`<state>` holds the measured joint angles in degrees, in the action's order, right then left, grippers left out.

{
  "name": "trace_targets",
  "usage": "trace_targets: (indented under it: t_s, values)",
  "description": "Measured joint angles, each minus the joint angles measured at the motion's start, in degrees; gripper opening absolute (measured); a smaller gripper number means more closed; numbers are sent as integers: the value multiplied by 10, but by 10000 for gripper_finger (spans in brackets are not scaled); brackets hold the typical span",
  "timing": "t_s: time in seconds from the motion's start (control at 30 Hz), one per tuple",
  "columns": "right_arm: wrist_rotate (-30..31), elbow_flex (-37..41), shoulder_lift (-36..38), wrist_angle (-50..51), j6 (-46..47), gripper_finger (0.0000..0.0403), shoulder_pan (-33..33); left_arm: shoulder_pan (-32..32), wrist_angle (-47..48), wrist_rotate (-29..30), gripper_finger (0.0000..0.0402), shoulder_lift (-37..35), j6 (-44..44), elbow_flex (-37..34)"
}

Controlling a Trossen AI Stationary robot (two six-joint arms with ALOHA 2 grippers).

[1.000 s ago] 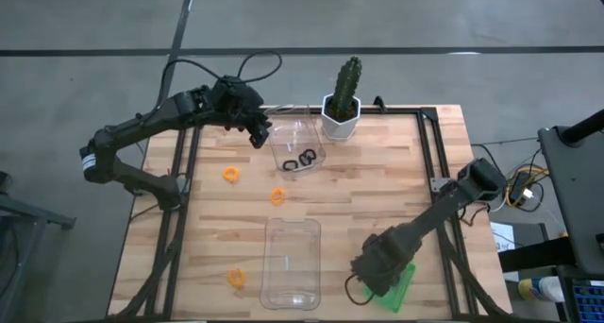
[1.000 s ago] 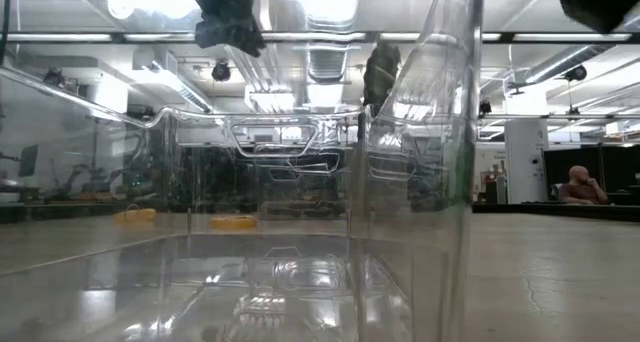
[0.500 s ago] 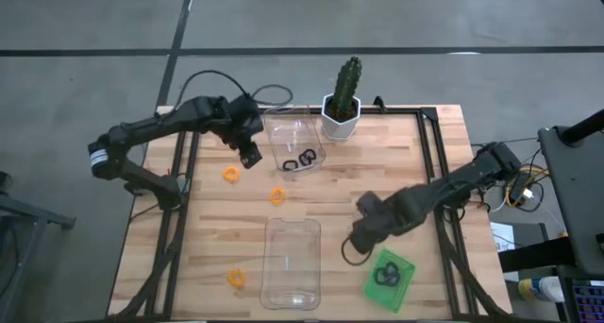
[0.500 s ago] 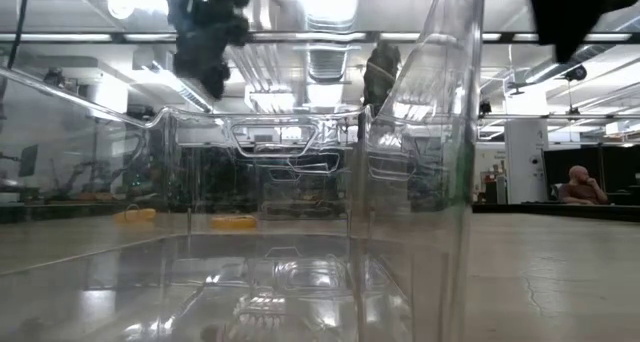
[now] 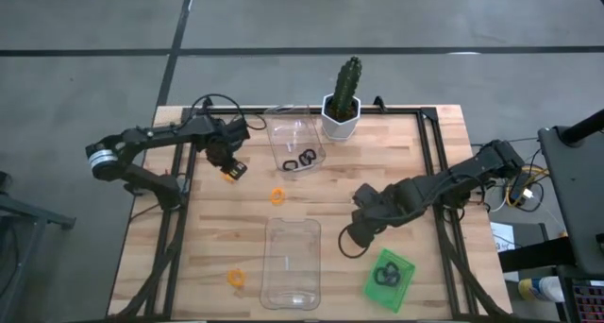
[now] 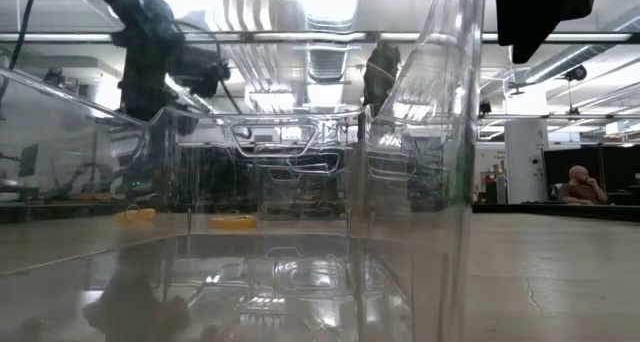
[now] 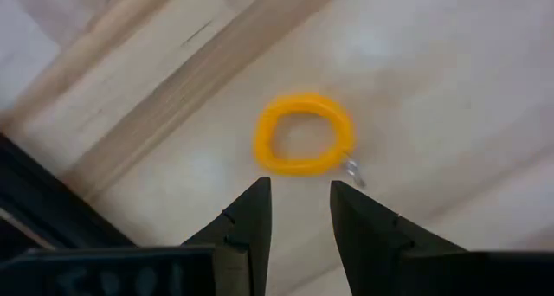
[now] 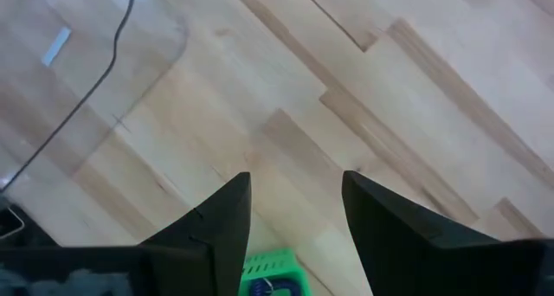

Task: Sort spring keychains
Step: Put the top left yellow spring keychain into the bottom transparent bin

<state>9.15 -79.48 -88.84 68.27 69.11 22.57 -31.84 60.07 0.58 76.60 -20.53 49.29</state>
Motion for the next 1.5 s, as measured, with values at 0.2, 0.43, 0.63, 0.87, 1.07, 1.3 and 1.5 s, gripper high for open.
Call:
trace_targets:
  t_s: [0.2, 0.43, 0.63, 0.87, 1.07, 1.3, 1.5]
  values:
    - [-1, 0, 0, 0, -22, 178, 0, -41, -48, 11, 113, 0, -33, -44]
    - [-1, 0, 0, 0, -33, 178, 0, -67, -74, 2, 113, 0, -29, -72]
    - [-1, 0, 0, 0, -38, 178, 0, -67, -118, -7, 113, 0, -36, -91]
    - [-1, 0, 0, 1, -37, 178, -3, -68, -122, 0, 113, 3, -24, -98]
    - [-1, 0, 0, 0, -35, 178, -3, -68, -140, 4, 113, 19, -23, -115]
    - [-1, 0, 0, 0, -34, 178, -4, -68, -164, 5, 111, 23, -20, -121]
    - [0, 0, 0, -1, -33, 178, -9, -68, -165, 13, 40, 44, 11, -120]
